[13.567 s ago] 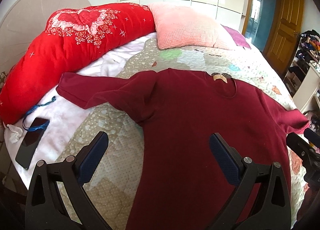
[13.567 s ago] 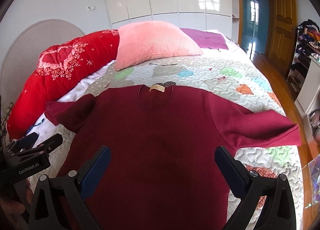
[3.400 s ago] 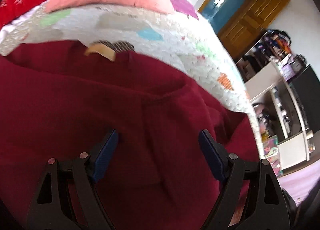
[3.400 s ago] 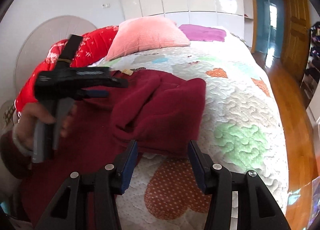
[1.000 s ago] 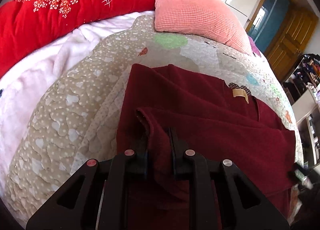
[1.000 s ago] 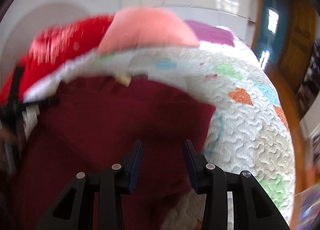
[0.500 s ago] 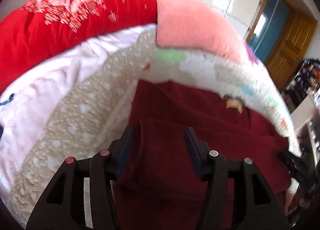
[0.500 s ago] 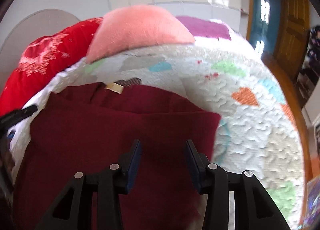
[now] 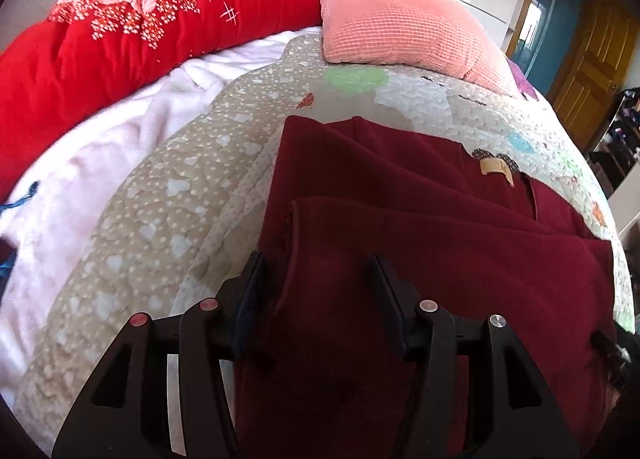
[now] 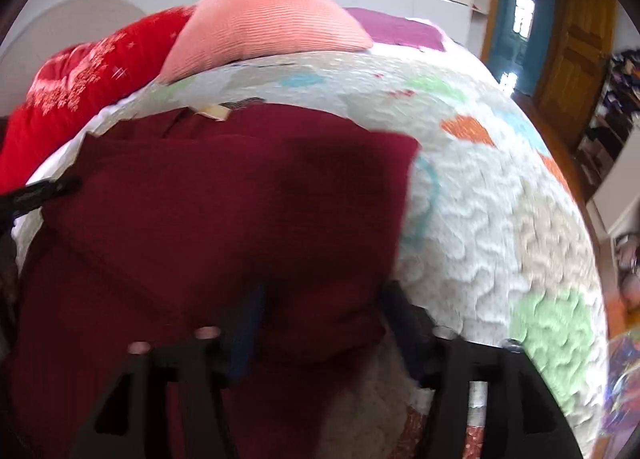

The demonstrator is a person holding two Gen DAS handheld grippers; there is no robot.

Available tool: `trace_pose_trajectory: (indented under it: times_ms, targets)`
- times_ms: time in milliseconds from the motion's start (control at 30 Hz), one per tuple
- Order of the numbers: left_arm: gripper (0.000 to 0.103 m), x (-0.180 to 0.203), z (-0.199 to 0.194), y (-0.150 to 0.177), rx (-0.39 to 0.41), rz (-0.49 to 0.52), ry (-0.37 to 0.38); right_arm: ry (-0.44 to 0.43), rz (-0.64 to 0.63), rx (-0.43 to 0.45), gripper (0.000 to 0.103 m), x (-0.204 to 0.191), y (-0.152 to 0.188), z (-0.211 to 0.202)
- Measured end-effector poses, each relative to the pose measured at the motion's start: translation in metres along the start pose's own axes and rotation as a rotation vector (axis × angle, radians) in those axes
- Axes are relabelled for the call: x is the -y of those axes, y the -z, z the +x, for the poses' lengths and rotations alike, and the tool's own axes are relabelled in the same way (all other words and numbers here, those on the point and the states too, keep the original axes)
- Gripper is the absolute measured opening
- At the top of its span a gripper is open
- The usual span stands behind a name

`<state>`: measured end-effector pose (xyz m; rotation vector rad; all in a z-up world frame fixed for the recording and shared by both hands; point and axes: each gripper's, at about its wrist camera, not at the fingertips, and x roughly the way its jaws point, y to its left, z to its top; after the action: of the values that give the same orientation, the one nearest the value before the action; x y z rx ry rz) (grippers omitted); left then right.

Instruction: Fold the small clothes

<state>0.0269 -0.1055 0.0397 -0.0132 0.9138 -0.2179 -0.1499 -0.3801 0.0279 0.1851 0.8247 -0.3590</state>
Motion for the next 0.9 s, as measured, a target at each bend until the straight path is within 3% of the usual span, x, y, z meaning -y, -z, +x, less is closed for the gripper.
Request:
trace_pose_trajectory:
  times_ms: [100, 167, 267, 433, 600, 900]
  targets:
    - [0.053, -0.001, -0.020, 0.006, 0.017, 0.005, 0.004, -0.061, 0.095, -0.010, 0.061, 0.012, -0.006, -0.018]
    - [0.053, -0.002, -0.036, 0.014, 0.033, 0.007, -0.002, -0.067, 0.091, 0.053, 0.062, 0.009, -0.003, -0.043]
    - [0.053, 0.001, -0.052, 0.027, 0.043, 0.031, -0.015, -0.072, 0.074, 0.068, 0.062, 0.003, 0.011, -0.066]
    - [0.053, 0.004, -0.077, 0.053, 0.050, 0.075, -0.022, -0.148, 0.120, 0.026, 0.062, 0.004, 0.047, -0.083]
    - [0.053, 0.003, -0.101, 0.076, 0.065, 0.106, -0.032, -0.181, 0.077, 0.006, 0.062, -0.002, 0.074, -0.098]
    - [0.053, -0.026, -0.133, 0.115, 0.014, 0.074, 0.016, -0.283, 0.047, -0.059, 0.066, -0.004, 0.126, -0.116]
